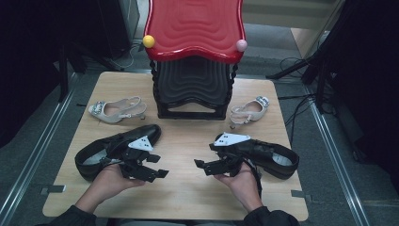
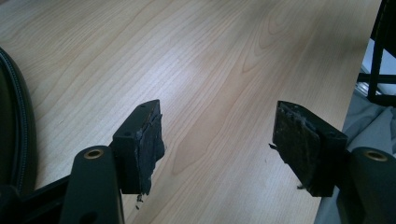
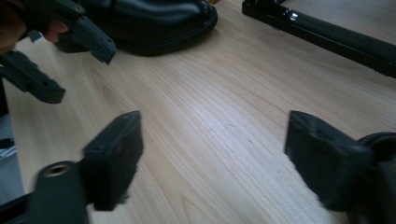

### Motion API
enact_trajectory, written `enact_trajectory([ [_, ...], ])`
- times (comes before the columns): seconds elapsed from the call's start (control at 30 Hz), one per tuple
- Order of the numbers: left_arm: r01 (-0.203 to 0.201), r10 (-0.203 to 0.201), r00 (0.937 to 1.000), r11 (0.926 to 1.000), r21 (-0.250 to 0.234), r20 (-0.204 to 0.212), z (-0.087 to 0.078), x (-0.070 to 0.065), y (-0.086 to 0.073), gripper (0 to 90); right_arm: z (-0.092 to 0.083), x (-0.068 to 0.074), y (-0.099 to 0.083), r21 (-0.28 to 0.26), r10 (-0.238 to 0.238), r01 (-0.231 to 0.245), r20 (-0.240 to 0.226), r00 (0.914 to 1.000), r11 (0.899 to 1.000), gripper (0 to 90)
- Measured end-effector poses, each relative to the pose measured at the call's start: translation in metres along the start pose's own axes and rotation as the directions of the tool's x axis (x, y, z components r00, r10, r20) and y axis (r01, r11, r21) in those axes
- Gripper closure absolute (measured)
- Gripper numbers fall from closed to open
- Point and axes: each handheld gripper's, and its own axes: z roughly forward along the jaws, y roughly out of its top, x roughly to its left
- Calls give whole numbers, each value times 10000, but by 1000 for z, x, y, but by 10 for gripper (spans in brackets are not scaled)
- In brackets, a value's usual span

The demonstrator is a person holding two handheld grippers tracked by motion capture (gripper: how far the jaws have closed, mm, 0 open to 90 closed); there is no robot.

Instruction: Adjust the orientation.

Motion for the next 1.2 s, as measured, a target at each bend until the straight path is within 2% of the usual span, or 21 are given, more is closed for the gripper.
enact_trajectory([
  [0.13, 7, -7, 10000, 10000, -19, -54, -2, 2, 2, 339, -9, 0, 0, -118, 290, -291, -68, 9996, 9995, 290],
  [0.2, 64, -64, 10000, 10000, -51, -68, -4, 4, 2, 342, -11, 1, -1, -179, 291, -292, -60, 9996, 9994, 295],
  [0.3, 66, -67, 10000, 9999, -131, -64, -6, 6, 3, 349, -13, 2, -2, -176, 164, -163, 61, 9998, 9997, 311],
  [0.43, -126, 126, 9999, 9995, -273, 10, -11, 7, 3, 405, -12, 2, -4, -23, 119, -119, 167, 9998, 9999, 325],
  [0.5, -20, 25, 9999, 9996, -264, 169, -12, 9, 4, 406, -12, 2, -5, 1, 117, -117, 161, 9998, 9999, 326],
  [0.53, 81, -81, 9997, 10000, -23, 248, -12, 12, 4, 407, -11, 2, -5, -20, 78, -78, 143, 9999, 10000, 328],
  [0.63, 111, -112, 9999, 9999, 39, 129, -12, 15, 3, 378, -11, 2, -6, 39, 11, -11, 119, 9999, 10000, 334],
  [0.7, -33, 34, 9999, 10000, -62, 112, -14, 14, 3, 367, -10, 2, -6, 146, -11, 9, 161, 9999, 9999, 335],
  [0.8, 156, -155, 9996, 9999, -58, 231, -15, 15, 3, 365, -9, 3, -6, 142, -78, 77, 88, 9999, 9999, 335],
  [0.87, 475, -477, 9986, 9988, 88, 218, -15, 15, 3, 365, -8, 3, -5, 158, -76, 75, 81, 9999, 9998, 335],
  [1.0, 616, -616, 9979, 9981, 8, 199, -18, 17, 1, 364, -5, 3, -5, 111, -169, 170, -75, 9998, 9998, 338],
  [1.07, 860, -862, 9959, 9962, 97, 258, -22, 19, -1, 367, -3, 3, -4, 106, -291, 292, -148, 9995, 9995, 344],
  [1.2, 701, -702, 9975, 9974, 167, 43, -28, 21, -4, 364, -1, 4, -2, 180, -371, 376, -285, 9989, 9991, 354],
])
